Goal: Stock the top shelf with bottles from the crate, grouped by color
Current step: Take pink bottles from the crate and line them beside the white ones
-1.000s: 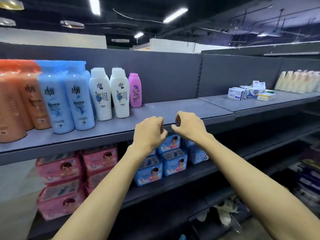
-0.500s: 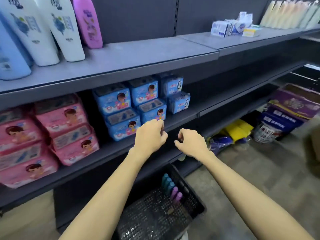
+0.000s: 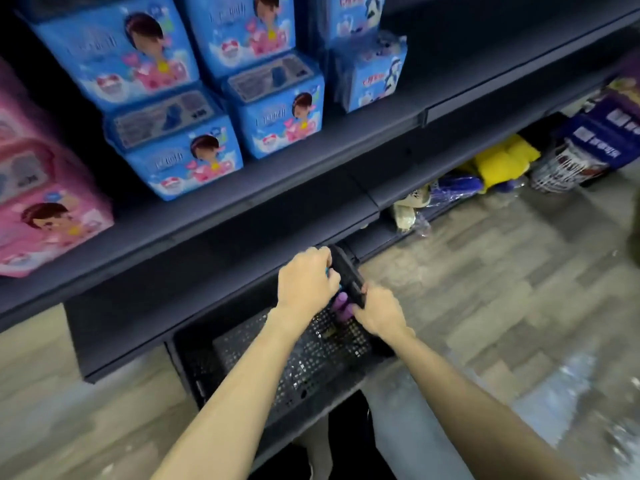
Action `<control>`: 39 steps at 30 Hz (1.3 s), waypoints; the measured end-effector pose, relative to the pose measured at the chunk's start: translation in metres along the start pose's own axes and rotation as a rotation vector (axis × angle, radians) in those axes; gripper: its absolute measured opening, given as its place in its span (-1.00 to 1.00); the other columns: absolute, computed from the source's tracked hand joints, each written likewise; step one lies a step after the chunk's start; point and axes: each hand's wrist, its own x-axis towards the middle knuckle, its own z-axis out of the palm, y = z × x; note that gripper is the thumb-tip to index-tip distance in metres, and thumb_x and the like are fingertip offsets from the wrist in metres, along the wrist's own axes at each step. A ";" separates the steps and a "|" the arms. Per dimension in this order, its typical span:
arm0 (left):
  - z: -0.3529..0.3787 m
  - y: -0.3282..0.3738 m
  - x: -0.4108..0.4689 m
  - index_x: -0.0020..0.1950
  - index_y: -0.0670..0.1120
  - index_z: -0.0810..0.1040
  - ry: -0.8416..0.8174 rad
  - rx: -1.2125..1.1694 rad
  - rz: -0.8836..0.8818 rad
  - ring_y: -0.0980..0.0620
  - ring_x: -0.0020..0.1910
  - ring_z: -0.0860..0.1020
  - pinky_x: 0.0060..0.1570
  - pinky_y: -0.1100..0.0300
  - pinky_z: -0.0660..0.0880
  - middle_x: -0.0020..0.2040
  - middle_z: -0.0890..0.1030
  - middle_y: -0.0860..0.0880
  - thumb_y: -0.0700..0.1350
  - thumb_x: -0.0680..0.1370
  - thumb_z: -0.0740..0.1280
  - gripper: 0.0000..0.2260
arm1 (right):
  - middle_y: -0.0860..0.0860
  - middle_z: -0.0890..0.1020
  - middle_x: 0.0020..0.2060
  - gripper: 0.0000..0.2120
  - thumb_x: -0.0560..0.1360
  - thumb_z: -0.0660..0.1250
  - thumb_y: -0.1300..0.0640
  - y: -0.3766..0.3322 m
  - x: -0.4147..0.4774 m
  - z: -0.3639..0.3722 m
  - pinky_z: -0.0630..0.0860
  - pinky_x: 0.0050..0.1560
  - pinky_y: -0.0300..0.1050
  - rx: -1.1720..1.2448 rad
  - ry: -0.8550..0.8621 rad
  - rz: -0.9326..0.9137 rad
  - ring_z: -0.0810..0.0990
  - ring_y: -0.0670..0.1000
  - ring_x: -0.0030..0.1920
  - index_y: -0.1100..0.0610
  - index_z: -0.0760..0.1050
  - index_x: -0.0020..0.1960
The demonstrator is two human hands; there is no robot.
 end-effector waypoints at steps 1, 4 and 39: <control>0.017 -0.002 0.003 -0.04 -0.03 0.49 -0.013 -0.007 -0.015 -0.04 -0.07 0.54 -0.17 0.06 0.50 -0.10 0.56 0.03 -0.01 0.50 0.27 -0.88 | 0.18 0.58 0.09 -0.64 0.49 0.37 0.01 0.010 0.008 0.016 0.50 0.04 0.03 0.003 -0.031 0.014 0.58 0.23 0.11 0.18 0.41 0.17; 0.065 -0.010 0.004 -0.06 -0.02 0.48 -0.062 -0.020 -0.045 -0.05 -0.09 0.55 -0.21 0.08 0.50 -0.11 0.56 0.03 -0.01 0.49 0.27 -0.89 | 0.19 0.52 0.16 -0.61 0.49 0.38 0.07 0.035 0.030 0.058 0.45 0.09 0.02 0.022 -0.108 0.050 0.54 0.24 0.17 0.21 0.39 0.22; 0.259 -0.118 0.032 0.01 0.04 0.49 -0.206 -0.062 -0.135 0.04 -0.08 0.55 -0.13 0.12 0.50 -0.07 0.57 0.09 -0.01 0.52 0.25 -0.89 | 0.19 0.59 0.23 -0.47 0.47 0.46 -0.04 0.107 0.148 0.271 0.40 0.27 -0.07 0.263 0.030 0.420 0.51 0.15 0.27 0.20 0.48 0.34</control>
